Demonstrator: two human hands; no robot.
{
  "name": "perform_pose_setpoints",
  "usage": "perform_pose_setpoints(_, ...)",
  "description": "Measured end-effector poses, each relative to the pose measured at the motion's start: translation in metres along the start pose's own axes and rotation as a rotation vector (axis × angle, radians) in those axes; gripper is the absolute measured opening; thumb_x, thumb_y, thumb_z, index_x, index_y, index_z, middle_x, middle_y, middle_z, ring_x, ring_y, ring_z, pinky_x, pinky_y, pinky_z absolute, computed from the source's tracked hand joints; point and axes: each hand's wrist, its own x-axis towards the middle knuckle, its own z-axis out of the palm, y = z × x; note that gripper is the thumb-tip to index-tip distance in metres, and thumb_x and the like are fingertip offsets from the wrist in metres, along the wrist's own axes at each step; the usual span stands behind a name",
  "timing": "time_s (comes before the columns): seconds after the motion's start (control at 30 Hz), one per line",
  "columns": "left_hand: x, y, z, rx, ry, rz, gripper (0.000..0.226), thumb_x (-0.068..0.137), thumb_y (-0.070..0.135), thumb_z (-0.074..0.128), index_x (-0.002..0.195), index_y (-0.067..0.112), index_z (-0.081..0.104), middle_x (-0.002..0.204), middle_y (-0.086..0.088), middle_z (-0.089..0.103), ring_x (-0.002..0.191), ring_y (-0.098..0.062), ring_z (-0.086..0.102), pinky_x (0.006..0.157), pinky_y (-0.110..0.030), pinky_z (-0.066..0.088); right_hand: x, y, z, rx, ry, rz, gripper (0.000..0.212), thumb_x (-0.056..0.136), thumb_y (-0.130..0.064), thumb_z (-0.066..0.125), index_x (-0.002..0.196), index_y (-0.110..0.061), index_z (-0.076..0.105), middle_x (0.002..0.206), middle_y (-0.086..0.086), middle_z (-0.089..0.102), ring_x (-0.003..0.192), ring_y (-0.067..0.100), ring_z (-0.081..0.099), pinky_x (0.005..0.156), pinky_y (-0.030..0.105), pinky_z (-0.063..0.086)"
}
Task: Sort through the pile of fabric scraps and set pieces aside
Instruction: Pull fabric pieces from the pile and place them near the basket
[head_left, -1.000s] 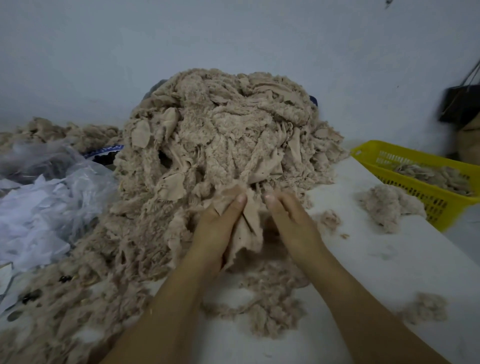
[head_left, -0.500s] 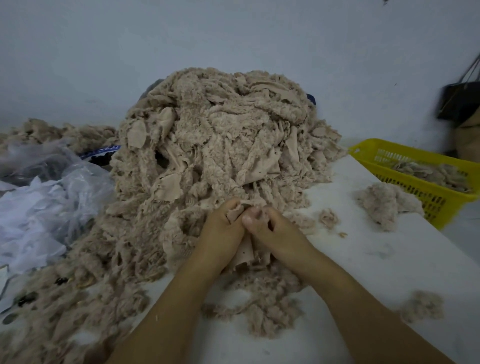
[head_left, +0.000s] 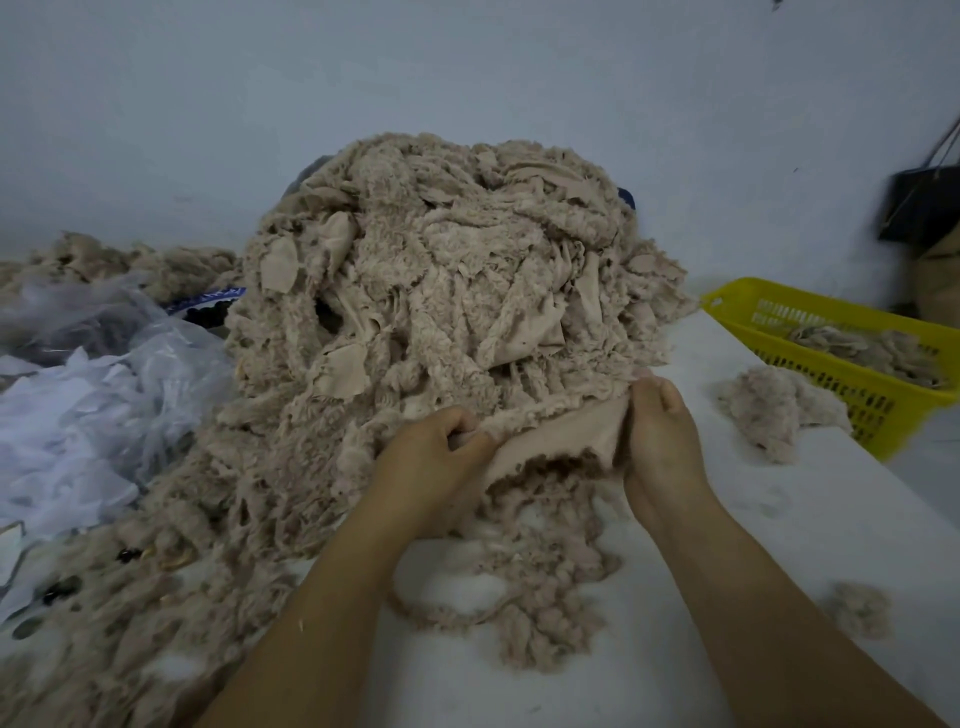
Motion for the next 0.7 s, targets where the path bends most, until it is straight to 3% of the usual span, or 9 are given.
perform_pose_setpoints(0.1,0.004,0.0,-0.007,0.226,0.076,0.026,0.041,0.096,0.045,0.059,0.068,0.021,0.041,0.06,0.003,0.041,0.055,-0.014,0.039,0.055,-0.03,0.028,0.003,-0.004,-0.006,0.106,0.078,0.048,0.03,0.105,-0.04,0.043,0.088,-0.02,0.058,0.07,0.001,0.048,0.061,0.017,0.047,0.065,0.035,0.045)
perform_pose_setpoints(0.17,0.004,0.0,-0.008,0.211,0.127,0.021,0.045,0.096,0.045,0.059,0.063,0.023,0.038,0.056,0.007,0.038,0.051,-0.01,0.036,0.05,-0.025,0.025,0.006,-0.006,-0.009,0.139,0.099,0.076,0.028,0.102,-0.046,0.046,0.098,-0.023,0.062,0.079,0.001,0.057,0.068,0.018,0.056,0.066,0.034,0.052)
perform_pose_setpoints(0.27,0.003,0.005,-0.007,-0.322,0.148,-0.16,0.046,0.093,0.043,0.066,0.054,0.022,0.051,0.052,0.01,0.051,0.047,-0.006,0.046,0.047,-0.018,0.035,0.009,-0.007,-0.007,0.206,0.112,0.159,0.027,0.098,-0.05,0.052,0.101,-0.027,0.064,0.086,-0.002,0.07,0.067,0.007,0.066,0.057,0.027,0.055)
perform_pose_setpoints(0.33,0.002,0.01,-0.01,-0.669,0.086,-0.274,0.031,0.083,0.047,0.072,0.066,0.021,0.072,0.071,0.0,0.072,0.059,-0.014,0.065,0.053,-0.025,0.051,0.009,-0.005,-0.005,0.195,0.061,0.206,0.024,0.099,-0.049,0.051,0.099,-0.029,0.065,0.07,-0.004,0.071,0.054,0.004,0.064,0.045,0.023,0.048)
perform_pose_setpoints(0.4,0.001,0.012,-0.014,-0.907,0.018,-0.296,0.026,0.074,0.045,0.071,0.079,0.021,0.081,0.087,-0.007,0.077,0.071,-0.018,0.073,0.059,-0.03,0.06,0.006,-0.003,-0.006,0.196,-0.032,0.22,0.026,0.1,-0.045,0.051,0.108,-0.026,0.066,0.064,-0.005,0.071,0.049,0.01,0.066,0.044,0.026,0.052)
perform_pose_setpoints(0.53,0.002,0.01,-0.017,-1.24,-0.064,-0.4,0.044,0.088,0.042,0.064,0.118,0.011,0.073,0.119,-0.014,0.072,0.107,-0.03,0.07,0.093,-0.046,0.057,0.004,-0.003,-0.005,0.35,-0.158,0.294,0.041,0.099,-0.049,0.049,0.115,-0.015,0.066,0.117,0.016,0.07,0.085,0.024,0.072,0.072,0.042,0.061)
perform_pose_setpoints(0.57,0.002,0.01,-0.017,-1.326,-0.086,-0.408,0.047,0.09,0.043,0.062,0.124,0.01,0.069,0.124,-0.015,0.069,0.113,-0.032,0.067,0.099,-0.049,0.053,0.004,-0.004,-0.004,0.405,-0.184,0.297,0.049,0.098,-0.053,0.048,0.117,-0.011,0.064,0.126,0.017,0.066,0.088,0.023,0.071,0.072,0.039,0.061)
perform_pose_setpoints(0.63,0.004,0.011,-0.019,-1.494,-0.096,-0.395,0.051,0.091,0.042,0.06,0.129,0.008,0.066,0.13,-0.016,0.066,0.121,-0.033,0.063,0.104,-0.05,0.048,0.002,-0.004,-0.001,0.44,-0.294,0.253,0.065,0.095,-0.061,0.043,0.131,-0.008,0.056,0.127,0.009,0.063,0.094,0.016,0.069,0.071,0.029,0.058)
perform_pose_setpoints(0.7,0.005,0.011,-0.02,-1.613,-0.099,-0.366,0.052,0.095,0.041,0.055,0.131,0.005,0.063,0.131,-0.018,0.065,0.12,-0.033,0.063,0.1,-0.049,0.051,-0.006,0.0,0.004,0.288,-0.414,0.166,0.08,0.087,-0.069,0.043,0.141,-0.01,0.048,0.124,0.001,0.065,0.106,0.011,0.067,0.082,0.024,0.056)
